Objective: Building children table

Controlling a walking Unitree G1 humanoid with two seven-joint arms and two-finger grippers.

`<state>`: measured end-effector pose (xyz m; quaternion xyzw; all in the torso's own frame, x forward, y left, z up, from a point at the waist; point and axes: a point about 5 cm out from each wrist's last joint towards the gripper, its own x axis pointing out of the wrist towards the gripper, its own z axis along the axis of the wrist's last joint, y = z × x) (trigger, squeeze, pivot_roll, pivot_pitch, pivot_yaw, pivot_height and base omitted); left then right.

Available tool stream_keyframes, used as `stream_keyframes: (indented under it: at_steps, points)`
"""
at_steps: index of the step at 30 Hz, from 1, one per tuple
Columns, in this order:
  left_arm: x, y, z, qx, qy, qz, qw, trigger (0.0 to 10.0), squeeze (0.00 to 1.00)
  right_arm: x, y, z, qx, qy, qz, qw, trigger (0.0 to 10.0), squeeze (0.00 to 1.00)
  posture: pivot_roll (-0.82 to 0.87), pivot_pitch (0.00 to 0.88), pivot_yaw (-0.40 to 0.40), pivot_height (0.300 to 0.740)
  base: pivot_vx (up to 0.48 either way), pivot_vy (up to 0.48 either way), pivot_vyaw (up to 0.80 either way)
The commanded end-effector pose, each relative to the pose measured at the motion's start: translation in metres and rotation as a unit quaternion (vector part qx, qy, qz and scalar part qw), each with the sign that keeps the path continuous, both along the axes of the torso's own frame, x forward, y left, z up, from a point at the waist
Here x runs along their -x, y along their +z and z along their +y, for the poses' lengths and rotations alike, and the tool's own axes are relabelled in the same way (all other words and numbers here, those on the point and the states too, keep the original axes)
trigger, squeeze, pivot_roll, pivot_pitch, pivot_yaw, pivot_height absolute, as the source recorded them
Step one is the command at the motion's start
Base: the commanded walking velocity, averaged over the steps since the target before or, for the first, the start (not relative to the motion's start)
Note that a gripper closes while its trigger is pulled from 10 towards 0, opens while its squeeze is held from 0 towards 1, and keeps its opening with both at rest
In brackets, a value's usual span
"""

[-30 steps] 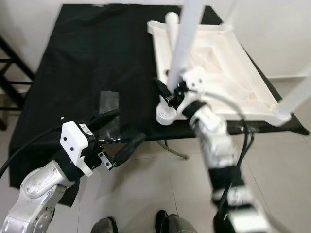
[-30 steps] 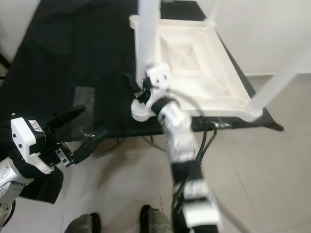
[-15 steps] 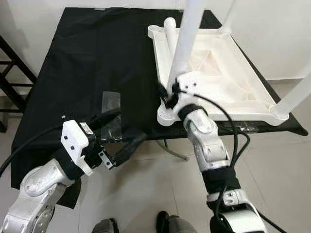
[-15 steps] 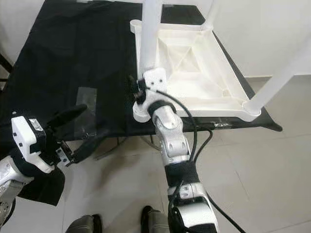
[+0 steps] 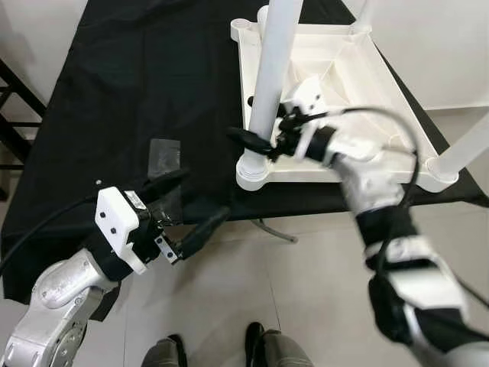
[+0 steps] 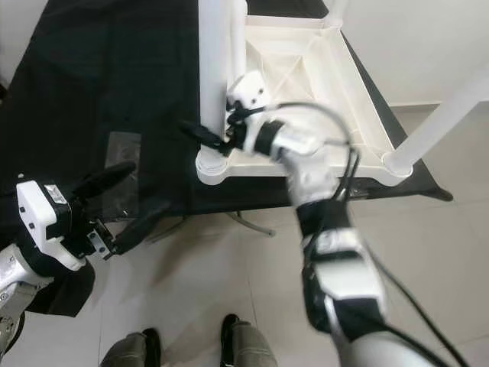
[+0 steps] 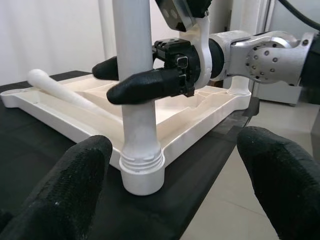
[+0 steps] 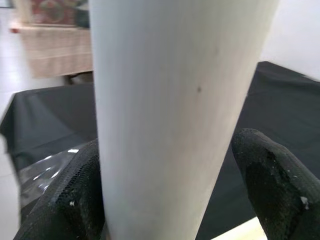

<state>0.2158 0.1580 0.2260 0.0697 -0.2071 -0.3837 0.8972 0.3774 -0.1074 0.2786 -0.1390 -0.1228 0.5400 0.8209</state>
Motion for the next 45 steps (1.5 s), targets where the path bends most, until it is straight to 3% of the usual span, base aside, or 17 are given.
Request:
stream_keyframes:
  at_steps: [1, 5, 6, 7, 8, 19, 25, 27, 28, 30, 33, 39, 40, 41, 42, 43, 45]
  points:
    - [0.003, -0.001, -0.003, 0.005, -0.006, 0.001, 1.0, 10.0, 0.0, 0.0, -0.007, 0.005, 0.007, 0.025, 0.014, 1.0, 10.0, 0.0, 0.07, 0.262, -0.108, 0.74, 0.0, 0.0, 0.0]
    - [0.003, 0.0, -0.003, 0.004, -0.005, 0.001, 1.0, 10.0, 0.0, 0.001, -0.006, 0.009, 0.014, 0.063, 0.026, 0.998, 10.0, 0.0, 0.08, 0.258, -0.11, 0.74, 0.0, 0.0, 0.0]
    - [0.004, 0.0, -0.003, 0.003, -0.004, 0.001, 1.0, 10.0, 0.0, 0.001, -0.005, 0.011, 0.018, 0.077, 0.028, 0.996, 7.6, 0.0, 0.08, 0.258, -0.11, 0.74, 0.0, 0.0, 0.0]
    - [0.004, 0.0, -0.003, 0.003, -0.004, 0.001, 1.0, 10.0, 0.0, 0.001, -0.005, 0.011, 0.018, 0.077, 0.028, 0.996, 7.6, 0.0, 0.08, 0.258, -0.11, 0.74, 0.0, 0.0, 0.0]
    - [0.004, 0.0, -0.003, 0.003, -0.004, 0.001, 1.0, 10.0, 0.0, 0.0, -0.005, 0.011, 0.018, 0.08, 0.03, 0.996, 0.0, 0.0, 0.08, 0.257, -0.111, 0.74, 0.0, 0.0, 0.0]
    - [0.004, -0.001, -0.003, 0.005, -0.004, 0.002, 1.0, 10.0, 0.0, -0.002, -0.01, 0.0, 0.019, 0.092, 0.036, 0.995, 0.0, 0.0, 0.07, 0.26, -0.111, 0.74, 0.0, 0.0, 0.0]
    - [0.004, -0.001, -0.002, 0.005, -0.005, 0.002, 1.0, 10.0, 0.0, -0.007, -0.02, -0.01, 0.009, -0.007, 0.019, 1.0, 0.0, 0.0, 0.06, 0.269, -0.12, 0.74, 0.0, 0.0, 0.0]
    - [0.005, 0.0, -0.002, 0.011, -0.007, 0.002, 1.0, 10.0, 0.0, -0.012, -0.042, -0.013, -0.073, -0.172, 0.041, 0.982, 0.0, 0.0, 0.05, 0.28, -0.131, 0.74, 0.0, 0.0, 0.0]
    - [0.005, 0.001, -0.001, 0.012, -0.008, 0.002, 1.0, 10.0, 0.0, -0.011, -0.06, -0.016, -0.097, -0.285, 0.045, 0.952, 0.0, 0.0, 0.05, 0.288, -0.124, 0.74, 0.0, 0.0, 0.0]
    - [0.005, 0.0, -0.002, 0.01, -0.009, 0.004, 1.0, 10.0, 0.0, 0.002, -0.088, -0.011, -0.105, -0.34, 0.077, 0.931, 0.0, 0.0, 0.05, 0.294, -0.118, 0.74, 0.0, 0.0, 0.0]
    - [0.004, -0.001, -0.003, 0.006, -0.011, 0.006, 1.0, 10.0, 0.0, 0.026, -0.127, 0.009, -0.086, -0.344, 0.14, 0.925, 0.0, 0.0, 0.05, 0.283, -0.112, 0.74, 0.0, 0.0, 0.0]
    - [0.002, 0.0, -0.001, 0.002, -0.009, 0.004, 1.0, 10.0, 0.0, 0.006, -0.104, 0.002, -0.097, -0.351, 0.103, 0.926, 0.0, 0.0, 0.05, 0.268, -0.112, 0.74, 0.0, 0.0, 0.0]
    - [0.002, -0.001, -0.001, 0.001, -0.008, 0.004, 1.0, 10.0, 0.0, 0.002, -0.099, 0.003, -0.09, -0.341, 0.1, 0.931, 6.6, 0.0, 0.05, 0.267, -0.113, 0.74, 0.0, 0.0, 0.0]
    - [0.002, -0.001, -0.001, 0.001, -0.008, 0.004, 1.0, 10.0, 0.0, 0.002, -0.099, 0.003, -0.09, -0.341, 0.1, 0.931, 6.6, 0.0, 0.05, 0.267, -0.113, 0.74, 0.0, 0.0, 0.0]
    - [0.001, -0.001, 0.0, -0.001, -0.006, 0.004, 1.0, 10.0, 0.0, 0.001, -0.092, 0.006, -0.084, -0.336, 0.098, 0.933, 10.0, 0.0, 0.06, 0.264, -0.109, 0.74, 0.0, 0.0, 0.0]
    - [0.001, -0.001, 0.0, -0.002, -0.005, 0.004, 1.0, 10.0, 0.0, 0.003, -0.089, 0.009, -0.077, -0.321, 0.095, 0.939, 10.0, 0.48, 0.06, 0.263, -0.108, 0.74, 0.0, 0.0, 0.0]
    - [0.001, -0.001, 0.0, -0.002, -0.005, 0.004, 1.0, 10.0, 0.0, 0.005, -0.087, 0.011, -0.073, -0.312, 0.092, 0.943, 10.0, 0.48, 0.06, 0.263, -0.108, 0.74, 0.0, 0.0, 0.0]
